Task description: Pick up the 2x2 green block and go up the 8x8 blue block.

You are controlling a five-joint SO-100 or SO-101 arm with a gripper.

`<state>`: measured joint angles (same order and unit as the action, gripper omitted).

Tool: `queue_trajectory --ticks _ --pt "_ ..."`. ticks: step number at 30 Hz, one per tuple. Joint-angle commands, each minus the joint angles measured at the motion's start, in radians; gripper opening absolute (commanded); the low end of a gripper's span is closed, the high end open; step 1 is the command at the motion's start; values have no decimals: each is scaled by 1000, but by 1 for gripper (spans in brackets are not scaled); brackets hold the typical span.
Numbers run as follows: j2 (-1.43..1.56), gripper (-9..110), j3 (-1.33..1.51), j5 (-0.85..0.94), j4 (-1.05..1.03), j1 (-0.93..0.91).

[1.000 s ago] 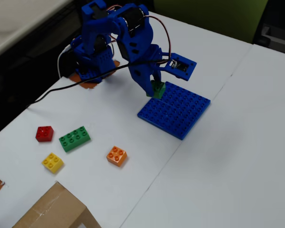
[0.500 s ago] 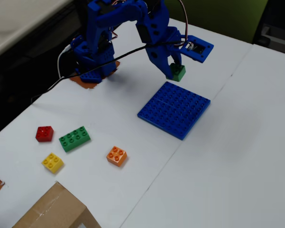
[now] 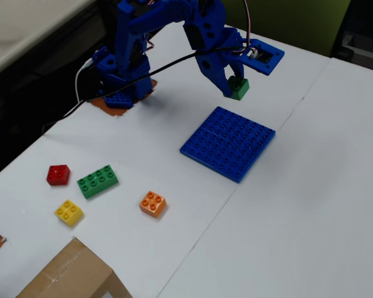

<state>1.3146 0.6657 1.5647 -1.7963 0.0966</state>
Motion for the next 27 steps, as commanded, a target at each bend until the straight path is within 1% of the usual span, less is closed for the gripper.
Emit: queue_trajectory --ticks 1,13,19,27 --pt "25 6 -26 11 -34 6" --pt "41 6 -11 124 -37 -48" --pt "46 6 3 64 -35 -44" --pt "46 6 11 72 -35 -74"
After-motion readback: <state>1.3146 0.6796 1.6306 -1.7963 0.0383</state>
